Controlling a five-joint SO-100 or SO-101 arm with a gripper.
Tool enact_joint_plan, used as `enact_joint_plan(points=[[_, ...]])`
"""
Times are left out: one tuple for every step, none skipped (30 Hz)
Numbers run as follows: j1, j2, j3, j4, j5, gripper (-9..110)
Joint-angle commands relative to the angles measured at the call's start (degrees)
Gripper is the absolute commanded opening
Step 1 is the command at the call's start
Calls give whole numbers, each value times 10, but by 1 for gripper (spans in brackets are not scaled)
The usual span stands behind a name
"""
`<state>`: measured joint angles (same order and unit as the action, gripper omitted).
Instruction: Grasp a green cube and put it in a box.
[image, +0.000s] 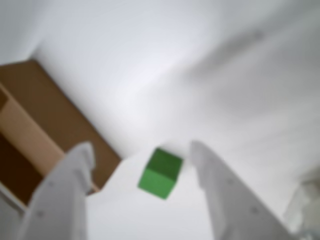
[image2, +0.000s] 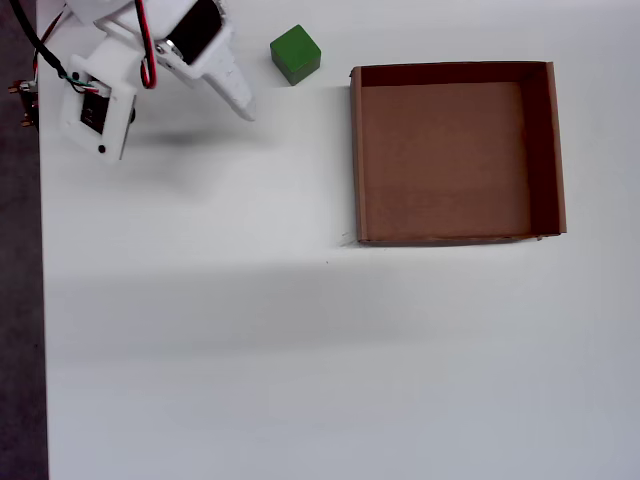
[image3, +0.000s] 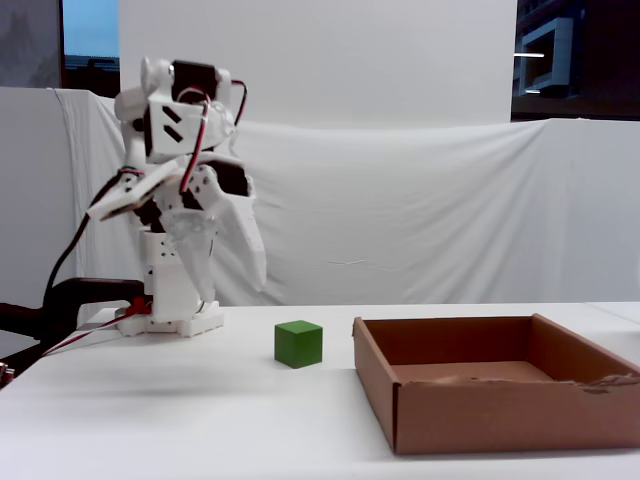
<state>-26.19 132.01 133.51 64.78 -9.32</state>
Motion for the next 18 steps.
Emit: enact_joint_plan(points=[[-31, -23, -24, -5, 23, 28], [-43, -29, -18, -9, 25, 28], [-55, -33, -13, -12, 25, 28], [-69, -33, -9, -14, 25, 28], [-80, -33, -5, -13, 19, 28], [-91, -31, -2, -10, 18, 28], [-98, -30, 0, -10, -5, 28], [-105, -29, 1, -10, -38, 28], [-106, -29, -4, -10, -68, 28], [-106, -31, -11, -10, -101, 28], [-106, -33, -18, -8, -139, 28], [-106, -36, -27, -7, -178, 28], [-105, -41, -37, -5, -218, 28], [-101, -47, -46, -5, -255, 28], [-98, -54, -57, -8, -285, 28], [-94, -61, -69, -11, -317, 28], [-91, -69, -78, -16, -347, 27], [-90, -79, -89, -23, -367, 27]])
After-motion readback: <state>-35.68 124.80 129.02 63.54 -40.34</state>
